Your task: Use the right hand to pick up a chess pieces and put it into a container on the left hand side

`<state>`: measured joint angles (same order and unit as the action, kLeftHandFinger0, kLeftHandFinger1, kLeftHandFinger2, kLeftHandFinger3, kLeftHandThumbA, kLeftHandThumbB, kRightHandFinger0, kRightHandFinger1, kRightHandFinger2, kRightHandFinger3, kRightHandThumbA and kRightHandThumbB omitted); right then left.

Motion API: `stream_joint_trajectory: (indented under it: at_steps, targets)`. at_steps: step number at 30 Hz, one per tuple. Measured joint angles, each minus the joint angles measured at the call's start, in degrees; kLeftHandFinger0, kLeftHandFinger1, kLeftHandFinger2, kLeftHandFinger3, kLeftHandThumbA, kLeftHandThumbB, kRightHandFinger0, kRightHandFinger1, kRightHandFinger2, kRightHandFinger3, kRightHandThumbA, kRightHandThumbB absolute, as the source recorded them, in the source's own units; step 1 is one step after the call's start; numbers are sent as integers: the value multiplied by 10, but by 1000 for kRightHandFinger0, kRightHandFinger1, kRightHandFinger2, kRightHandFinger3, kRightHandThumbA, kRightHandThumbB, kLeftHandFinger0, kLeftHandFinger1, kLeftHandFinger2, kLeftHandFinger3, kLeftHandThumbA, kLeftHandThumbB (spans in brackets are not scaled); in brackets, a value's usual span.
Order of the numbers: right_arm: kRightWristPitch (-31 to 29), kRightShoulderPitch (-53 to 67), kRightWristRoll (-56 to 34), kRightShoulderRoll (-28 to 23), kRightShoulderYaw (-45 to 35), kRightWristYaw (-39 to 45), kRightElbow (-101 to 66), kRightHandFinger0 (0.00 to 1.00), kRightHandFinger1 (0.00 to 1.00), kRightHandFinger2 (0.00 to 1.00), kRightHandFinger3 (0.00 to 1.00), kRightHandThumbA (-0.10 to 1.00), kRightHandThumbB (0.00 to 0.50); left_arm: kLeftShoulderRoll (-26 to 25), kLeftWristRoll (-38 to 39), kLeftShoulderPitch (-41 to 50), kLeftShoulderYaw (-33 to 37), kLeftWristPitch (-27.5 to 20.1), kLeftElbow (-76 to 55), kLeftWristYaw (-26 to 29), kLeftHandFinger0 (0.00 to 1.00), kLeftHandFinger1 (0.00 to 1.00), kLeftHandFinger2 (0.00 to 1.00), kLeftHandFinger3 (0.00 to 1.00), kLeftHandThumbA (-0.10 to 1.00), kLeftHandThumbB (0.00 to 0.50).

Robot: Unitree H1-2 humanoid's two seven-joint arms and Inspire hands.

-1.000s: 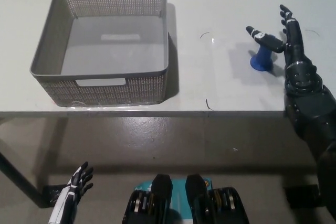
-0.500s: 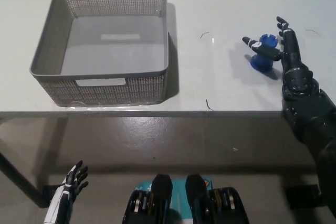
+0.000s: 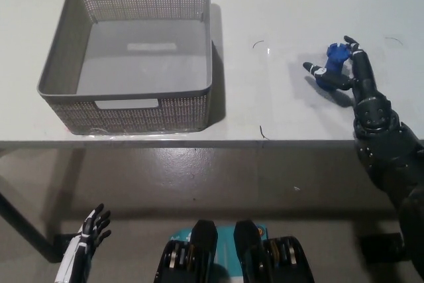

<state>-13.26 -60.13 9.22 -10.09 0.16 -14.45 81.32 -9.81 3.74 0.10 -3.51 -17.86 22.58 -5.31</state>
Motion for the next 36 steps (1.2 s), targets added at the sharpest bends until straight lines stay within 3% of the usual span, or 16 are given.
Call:
stream_joint_trajectory:
  at_steps: [3,5,7,8,9,10,11,12,13,16,19,27,36]
  targets:
    - [1,0,0,0,5,0,1,1000,1000,1000,1000,908,427,0,0,0,0,-3,0,0,1000,1000,1000,1000,1000,251]
    - [2,0,-1,0,6,0,1,1000,1000,1000,1000,834,427,0,0,0,0,-6,0,0,1000,1000,1000,1000,1000,262]
    - [2,0,-3,1,4,2,1,975,987,1000,1000,714,366,0,0,0,0,-7,0,0,1000,1000,1000,1000,1000,270]
    - [3,-1,-6,1,1,2,2,799,871,948,1000,691,368,0,0,0,0,-7,0,0,1000,1000,1000,1000,1000,269]
    - [3,-1,-9,2,-1,2,2,719,811,904,1000,683,367,0,0,0,0,-7,0,0,1000,1000,1000,1000,1000,269]
    - [3,-1,-11,2,-3,1,2,514,603,656,731,589,351,0,0,0,0,-7,0,0,1000,1000,1000,1000,1000,267]
    - [3,-2,-14,1,-6,-2,2,55,89,151,174,247,213,0,0,0,0,-8,0,0,1000,1000,1000,1000,1000,271]
    - [4,-2,-15,1,-8,-5,2,2,12,178,160,-62,208,0,0,0,0,-8,0,0,1000,1000,1000,1000,1000,271]
    - [4,-3,-18,1,-14,-12,2,0,2,217,190,-92,200,0,0,0,0,-8,0,0,1000,1000,1000,1000,1000,270]
    - [3,-4,-23,2,-20,-32,2,0,63,501,459,-100,121,0,0,-2,0,-9,0,0,1000,1000,1000,1000,1000,276]
    - [-2,-4,-28,6,-27,-44,2,0,59,485,454,-100,116,0,0,-2,0,-9,0,0,1000,1000,1000,1000,1000,273]
    - [-13,-4,-46,18,-47,-55,2,0,162,578,588,-100,106,0,1,-2,0,-11,0,0,1000,1000,1000,1000,1000,255]
    - [-20,-5,-62,24,-58,-63,2,0,273,664,643,-100,140,0,0,-2,0,-15,3,0,1000,1000,1000,1000,1000,252]
